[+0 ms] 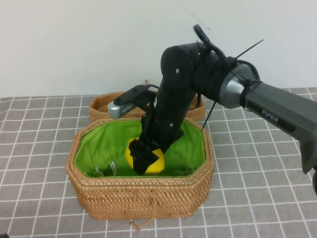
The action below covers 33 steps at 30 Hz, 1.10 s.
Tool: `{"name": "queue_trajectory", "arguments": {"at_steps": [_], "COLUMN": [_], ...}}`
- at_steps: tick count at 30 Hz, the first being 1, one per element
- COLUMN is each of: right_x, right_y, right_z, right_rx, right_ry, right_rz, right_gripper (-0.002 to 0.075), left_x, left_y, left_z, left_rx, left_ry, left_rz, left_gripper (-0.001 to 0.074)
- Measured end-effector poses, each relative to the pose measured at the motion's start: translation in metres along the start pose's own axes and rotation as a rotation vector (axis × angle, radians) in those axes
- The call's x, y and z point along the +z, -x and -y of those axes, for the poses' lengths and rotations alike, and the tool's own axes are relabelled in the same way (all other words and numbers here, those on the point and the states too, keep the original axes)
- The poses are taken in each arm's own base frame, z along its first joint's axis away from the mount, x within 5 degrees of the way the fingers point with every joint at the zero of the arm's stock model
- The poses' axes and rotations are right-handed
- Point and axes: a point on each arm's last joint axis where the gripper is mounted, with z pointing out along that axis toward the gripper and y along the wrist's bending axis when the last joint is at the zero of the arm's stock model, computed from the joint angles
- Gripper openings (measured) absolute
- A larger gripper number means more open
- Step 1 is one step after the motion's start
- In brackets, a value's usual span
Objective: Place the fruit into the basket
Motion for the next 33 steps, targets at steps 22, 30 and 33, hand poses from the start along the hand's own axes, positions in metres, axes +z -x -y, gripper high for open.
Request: {"name": "queue_trajectory", "arguments": {"at_steps": [22, 30, 33], "right_x": [-0.082, -0.199, -0.233], "right_y": [0.005, -0.018, -0.030], "right_z": [0.000, -0.015, -0.023], "right_rx": [0.049, 0.034, 0.052], "right_ry": [-0.130, -0.337, -0.389], "right_rz": [0.156, 0.342, 0.401], "right_gripper": [0.0581, 0.0066, 0.0021], "left_x": [0.000, 0.000, 0.000], "left_y": [0.000, 0.000, 0.000], "left_z": [0.000, 0.000, 0.000], "left_rx": [0.000, 0.000, -0.002], "left_ry": [0.000, 0.000, 0.000], "left_rz": [0.000, 0.000, 0.000], "left_gripper": [-0.0002, -0.0002, -0.0003]}}
